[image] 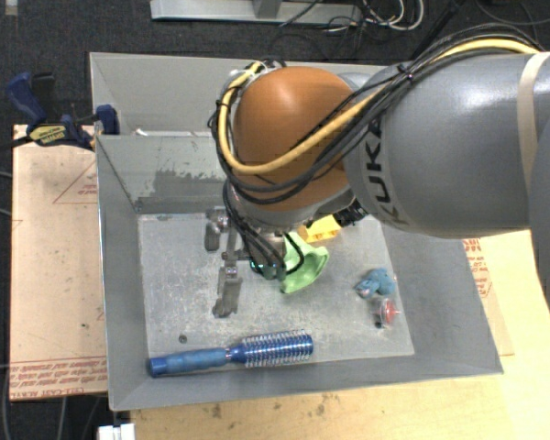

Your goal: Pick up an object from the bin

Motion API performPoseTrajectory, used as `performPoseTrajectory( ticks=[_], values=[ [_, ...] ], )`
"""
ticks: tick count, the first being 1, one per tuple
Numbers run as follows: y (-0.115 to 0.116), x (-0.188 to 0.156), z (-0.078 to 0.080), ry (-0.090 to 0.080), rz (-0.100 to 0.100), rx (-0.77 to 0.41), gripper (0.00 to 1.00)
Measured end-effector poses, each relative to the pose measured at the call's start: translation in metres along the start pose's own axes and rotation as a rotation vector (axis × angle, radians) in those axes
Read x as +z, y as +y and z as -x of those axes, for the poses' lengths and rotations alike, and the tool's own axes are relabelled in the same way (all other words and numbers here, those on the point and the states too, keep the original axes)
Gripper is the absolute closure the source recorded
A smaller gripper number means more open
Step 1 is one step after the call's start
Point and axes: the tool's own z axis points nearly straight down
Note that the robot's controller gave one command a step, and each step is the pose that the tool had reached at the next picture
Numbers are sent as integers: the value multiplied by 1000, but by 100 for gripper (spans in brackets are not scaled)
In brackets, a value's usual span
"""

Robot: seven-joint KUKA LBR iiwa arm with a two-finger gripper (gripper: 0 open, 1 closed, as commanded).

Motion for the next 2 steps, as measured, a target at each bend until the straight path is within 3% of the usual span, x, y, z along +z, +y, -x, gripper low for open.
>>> performPoseTrajectory(
  ticks=[1, 2],
  values=[
    [-8, 154, -9, 1, 0, 52, 0],
    [-86, 156, -28, -12, 0, 99, 0]
  ],
)
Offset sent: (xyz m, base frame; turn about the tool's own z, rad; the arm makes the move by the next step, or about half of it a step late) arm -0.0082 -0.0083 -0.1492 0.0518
